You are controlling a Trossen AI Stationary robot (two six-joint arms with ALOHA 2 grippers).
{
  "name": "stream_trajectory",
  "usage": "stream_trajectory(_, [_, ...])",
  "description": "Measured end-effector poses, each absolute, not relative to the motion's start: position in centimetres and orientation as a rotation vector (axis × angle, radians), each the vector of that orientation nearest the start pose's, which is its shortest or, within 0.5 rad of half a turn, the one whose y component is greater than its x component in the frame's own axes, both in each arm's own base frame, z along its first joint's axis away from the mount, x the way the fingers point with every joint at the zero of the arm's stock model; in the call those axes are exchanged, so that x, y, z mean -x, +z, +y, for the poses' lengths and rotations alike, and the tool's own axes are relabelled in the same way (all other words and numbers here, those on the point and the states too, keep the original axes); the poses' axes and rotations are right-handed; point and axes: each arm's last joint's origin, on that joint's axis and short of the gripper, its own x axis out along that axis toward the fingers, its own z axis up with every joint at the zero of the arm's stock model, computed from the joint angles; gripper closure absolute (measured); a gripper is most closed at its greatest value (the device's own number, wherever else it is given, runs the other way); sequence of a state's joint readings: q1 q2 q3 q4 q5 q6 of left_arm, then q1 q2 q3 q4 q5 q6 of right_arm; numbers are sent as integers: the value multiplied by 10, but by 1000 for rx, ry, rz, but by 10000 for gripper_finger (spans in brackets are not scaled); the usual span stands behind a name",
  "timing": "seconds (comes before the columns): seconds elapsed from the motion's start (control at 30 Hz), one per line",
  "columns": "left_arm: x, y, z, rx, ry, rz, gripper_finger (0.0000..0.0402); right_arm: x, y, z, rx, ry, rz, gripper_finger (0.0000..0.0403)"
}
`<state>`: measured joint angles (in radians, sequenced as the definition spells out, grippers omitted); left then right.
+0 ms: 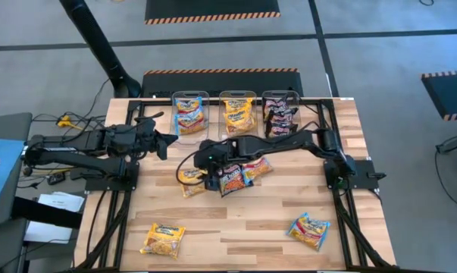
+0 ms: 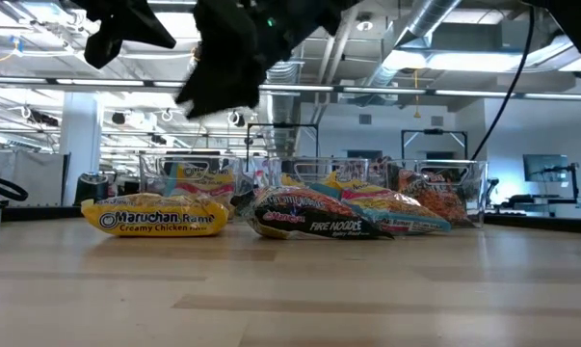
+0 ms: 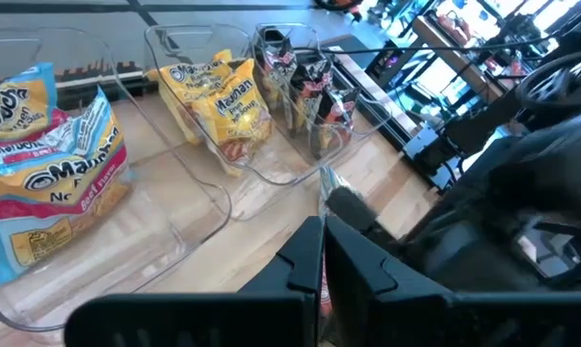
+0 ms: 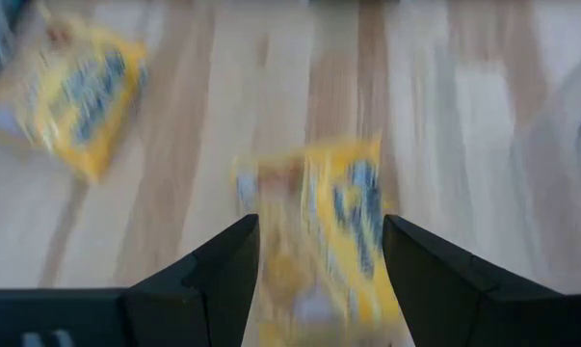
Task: Sort Maruchan noodles
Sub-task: Put the yellow noodle pack into the middle transparent bin
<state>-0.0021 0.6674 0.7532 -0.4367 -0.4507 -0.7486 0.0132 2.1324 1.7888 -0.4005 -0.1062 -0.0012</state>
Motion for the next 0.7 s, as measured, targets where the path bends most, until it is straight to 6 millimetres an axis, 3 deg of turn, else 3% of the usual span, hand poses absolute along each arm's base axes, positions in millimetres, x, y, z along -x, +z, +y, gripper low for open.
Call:
stream_trajectory(0.3, [-140, 315, 12, 649, 551, 164, 401, -494, 213, 12, -25, 122, 738, 159])
stream_trajectory(0.7, [-139, 314, 12, 645, 554, 175, 401, -500, 166, 13, -1, 127, 852, 159])
